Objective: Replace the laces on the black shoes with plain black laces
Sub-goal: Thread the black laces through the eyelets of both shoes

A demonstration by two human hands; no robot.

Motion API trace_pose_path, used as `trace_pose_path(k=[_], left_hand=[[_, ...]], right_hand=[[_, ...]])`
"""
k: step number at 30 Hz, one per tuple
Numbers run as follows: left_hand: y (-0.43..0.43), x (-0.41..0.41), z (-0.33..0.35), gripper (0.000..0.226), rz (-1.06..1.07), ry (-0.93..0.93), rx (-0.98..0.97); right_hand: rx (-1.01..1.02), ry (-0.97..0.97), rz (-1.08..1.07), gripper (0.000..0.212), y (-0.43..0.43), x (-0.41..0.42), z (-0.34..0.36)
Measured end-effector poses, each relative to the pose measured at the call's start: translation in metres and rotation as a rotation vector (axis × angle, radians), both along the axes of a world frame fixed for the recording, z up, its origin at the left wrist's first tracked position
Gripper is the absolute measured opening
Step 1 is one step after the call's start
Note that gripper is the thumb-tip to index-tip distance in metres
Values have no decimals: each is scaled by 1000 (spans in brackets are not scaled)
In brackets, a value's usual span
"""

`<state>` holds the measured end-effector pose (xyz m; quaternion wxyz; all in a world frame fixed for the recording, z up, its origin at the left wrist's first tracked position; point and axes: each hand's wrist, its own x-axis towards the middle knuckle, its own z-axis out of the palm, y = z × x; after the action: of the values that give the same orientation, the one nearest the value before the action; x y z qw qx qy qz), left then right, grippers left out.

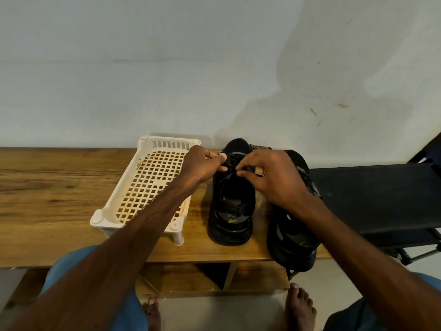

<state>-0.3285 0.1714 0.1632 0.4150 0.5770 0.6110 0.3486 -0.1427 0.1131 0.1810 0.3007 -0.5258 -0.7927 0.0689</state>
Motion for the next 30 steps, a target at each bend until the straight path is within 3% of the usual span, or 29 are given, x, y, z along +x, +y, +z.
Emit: trace_pose_path(k=[4, 8, 14, 20, 25, 30], left_hand=[[2, -5, 2, 21, -29, 55, 35], [5, -5, 1, 20, -131, 176, 31], [8, -10, 4, 13, -251, 349, 87], [12, -20, 5, 14, -268, 334, 134], [12, -27, 10, 4, -540, 355, 129], [16, -30, 11, 10, -573, 365, 245]], right_hand=[[-96, 272, -105, 11, 7, 11, 4], [-245, 358, -197, 4, 17, 28, 7], [-505, 192, -95, 4, 19, 38, 5], [-491, 106, -46, 5, 17, 39, 8], [-446, 29, -65, 6, 16, 37, 7], [-425, -37, -147, 5, 17, 30, 5]])
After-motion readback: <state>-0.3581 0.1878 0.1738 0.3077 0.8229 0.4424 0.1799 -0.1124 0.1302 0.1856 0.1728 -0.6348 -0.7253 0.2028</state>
